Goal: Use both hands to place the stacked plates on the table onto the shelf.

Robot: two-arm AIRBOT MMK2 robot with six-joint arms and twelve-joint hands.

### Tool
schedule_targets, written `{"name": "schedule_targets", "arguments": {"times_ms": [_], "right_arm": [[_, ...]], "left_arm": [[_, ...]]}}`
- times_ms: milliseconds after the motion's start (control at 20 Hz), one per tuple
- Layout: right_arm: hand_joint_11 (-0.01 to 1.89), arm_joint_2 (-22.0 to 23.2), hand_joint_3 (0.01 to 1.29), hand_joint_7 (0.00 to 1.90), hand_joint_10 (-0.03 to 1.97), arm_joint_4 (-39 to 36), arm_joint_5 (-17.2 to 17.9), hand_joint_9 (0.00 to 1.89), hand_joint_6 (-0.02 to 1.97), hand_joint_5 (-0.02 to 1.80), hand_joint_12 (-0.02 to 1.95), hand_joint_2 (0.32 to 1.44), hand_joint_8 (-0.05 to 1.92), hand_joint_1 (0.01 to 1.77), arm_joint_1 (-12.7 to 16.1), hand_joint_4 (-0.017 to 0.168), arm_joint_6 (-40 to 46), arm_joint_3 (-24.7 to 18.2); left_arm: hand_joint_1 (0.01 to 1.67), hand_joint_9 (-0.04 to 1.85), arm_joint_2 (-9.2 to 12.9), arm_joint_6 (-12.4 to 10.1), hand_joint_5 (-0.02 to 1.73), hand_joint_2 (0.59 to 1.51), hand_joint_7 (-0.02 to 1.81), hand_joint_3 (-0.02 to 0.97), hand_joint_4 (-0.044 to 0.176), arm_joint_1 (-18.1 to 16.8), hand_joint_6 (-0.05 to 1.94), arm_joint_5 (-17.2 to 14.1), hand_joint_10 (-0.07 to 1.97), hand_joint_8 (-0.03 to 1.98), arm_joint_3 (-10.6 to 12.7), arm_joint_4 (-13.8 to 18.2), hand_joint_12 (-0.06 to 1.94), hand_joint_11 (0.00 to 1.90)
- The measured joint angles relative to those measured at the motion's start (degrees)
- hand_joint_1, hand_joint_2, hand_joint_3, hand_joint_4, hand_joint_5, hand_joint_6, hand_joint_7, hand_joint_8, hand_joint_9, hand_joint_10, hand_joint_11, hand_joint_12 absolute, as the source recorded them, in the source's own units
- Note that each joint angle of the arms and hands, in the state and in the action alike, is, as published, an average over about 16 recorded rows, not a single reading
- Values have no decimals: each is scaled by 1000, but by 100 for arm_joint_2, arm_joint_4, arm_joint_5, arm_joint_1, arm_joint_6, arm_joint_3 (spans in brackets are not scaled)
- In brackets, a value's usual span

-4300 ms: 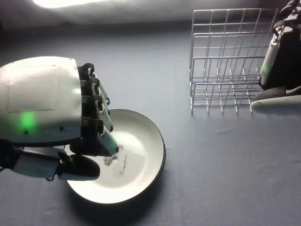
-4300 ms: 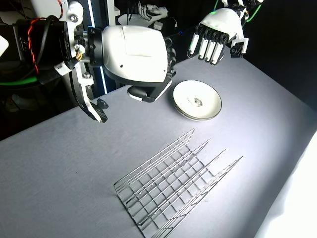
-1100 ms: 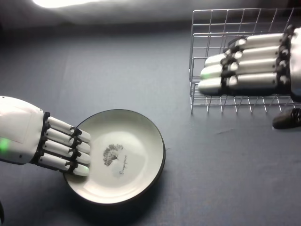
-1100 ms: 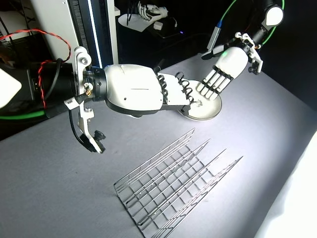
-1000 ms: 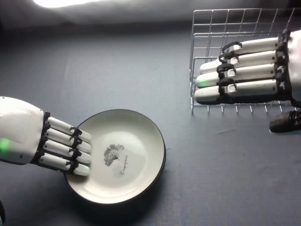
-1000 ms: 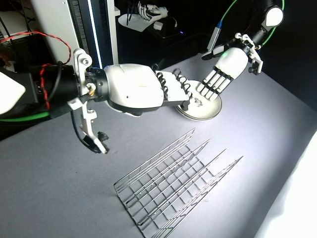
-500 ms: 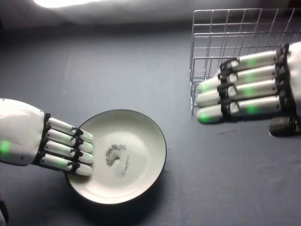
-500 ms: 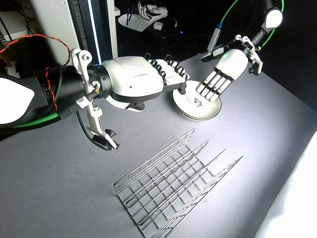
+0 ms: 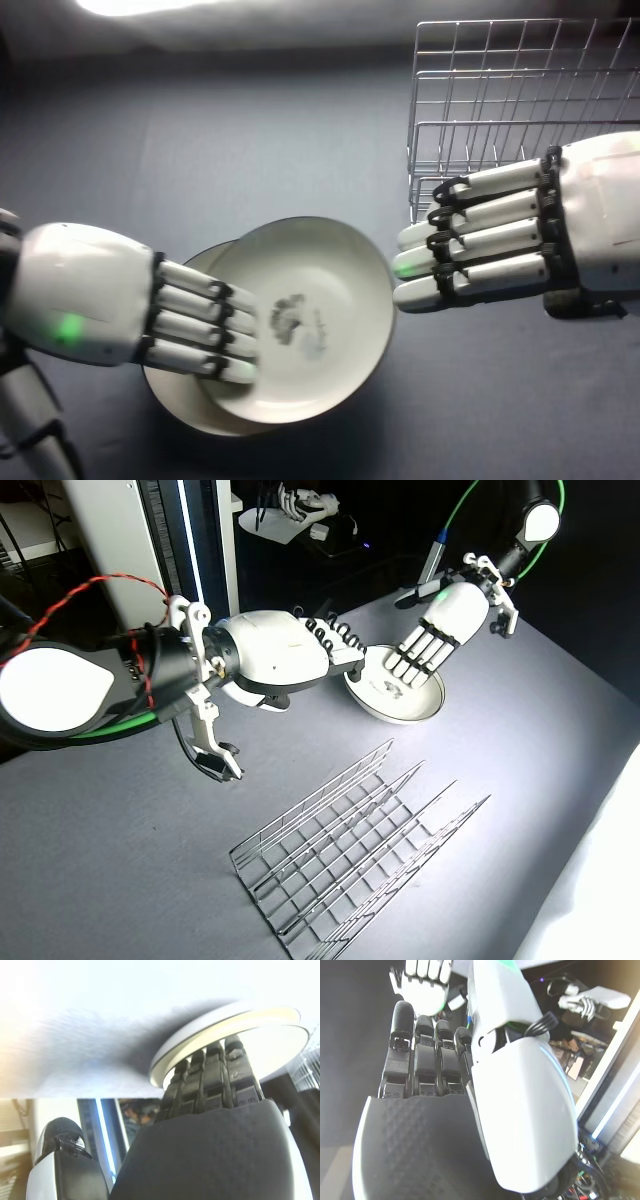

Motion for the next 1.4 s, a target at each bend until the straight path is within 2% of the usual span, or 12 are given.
{"name": "schedule_targets", "arguments": {"times_ms": [450,850,1400], "right_arm": [[18,-283,18,151,8,-50,-371,216,18,143,932,1048,8,1521,-45,1,1,19],[18,-708,18,178,7,-66,-723,240,18,159,957,1058,7,1564,-56,1,20,204],[21,-1538,18,208,7,-64,-1168,253,18,186,997,1071,7,1570,52,-1,64,698]], "left_arm": [[12,19,-210,-25,-15,891,-12,11,-6,-203,-23,184,8,-22,-212,17,10,15],[12,21,-244,-48,-14,892,-12,11,-6,-271,-23,200,8,-22,-226,60,9,14],[12,15,-258,-53,-9,882,-12,10,-5,-294,-21,185,8,-22,-211,82,10,14]]}}
